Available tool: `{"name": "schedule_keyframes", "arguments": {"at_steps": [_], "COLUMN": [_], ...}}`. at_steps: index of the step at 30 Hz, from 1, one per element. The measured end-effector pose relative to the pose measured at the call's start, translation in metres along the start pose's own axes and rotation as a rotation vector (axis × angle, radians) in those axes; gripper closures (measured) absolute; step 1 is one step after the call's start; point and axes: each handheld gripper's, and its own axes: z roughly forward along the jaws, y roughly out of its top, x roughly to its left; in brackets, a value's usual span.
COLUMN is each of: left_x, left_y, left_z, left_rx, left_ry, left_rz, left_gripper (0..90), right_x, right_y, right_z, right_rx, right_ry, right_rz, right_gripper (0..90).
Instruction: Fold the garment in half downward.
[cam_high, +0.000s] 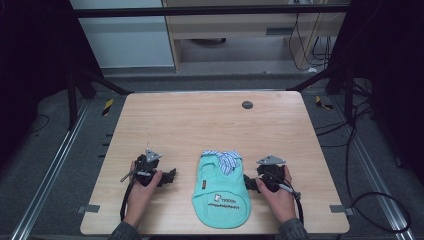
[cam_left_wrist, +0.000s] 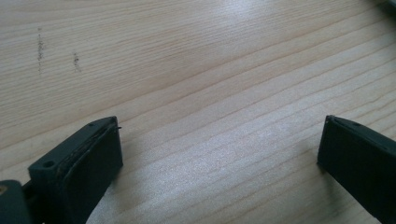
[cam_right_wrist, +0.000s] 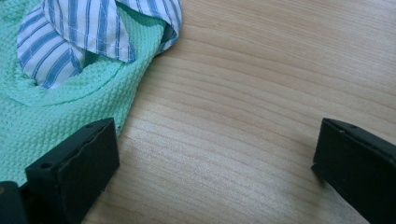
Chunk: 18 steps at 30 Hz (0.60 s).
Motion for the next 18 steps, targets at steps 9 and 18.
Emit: {"name": "schedule_keyframes", "arguments": {"at_steps": [9, 18], "left_x": [-0.0001, -0.0012], "left_y": [-0.0005, -0.0008], "left_z": [-0.0005, -0.0012], "left_rx": [-0.005, -0.009], "left_ry": [-0.011, -0.028], "left_rz": [0.02, 0.033], "left_gripper": [0.0, 1.6], "right_x": [0.0002, 0.0001], "right_y": [0.0001, 0.0], "right_z": [0.0001, 0.0], "right_rx": [0.0, 0.001], "right_ry": [0.0, -0.001], "right_rz": [0.0, -0.001], "right_gripper": [0.3, 0.4]}}
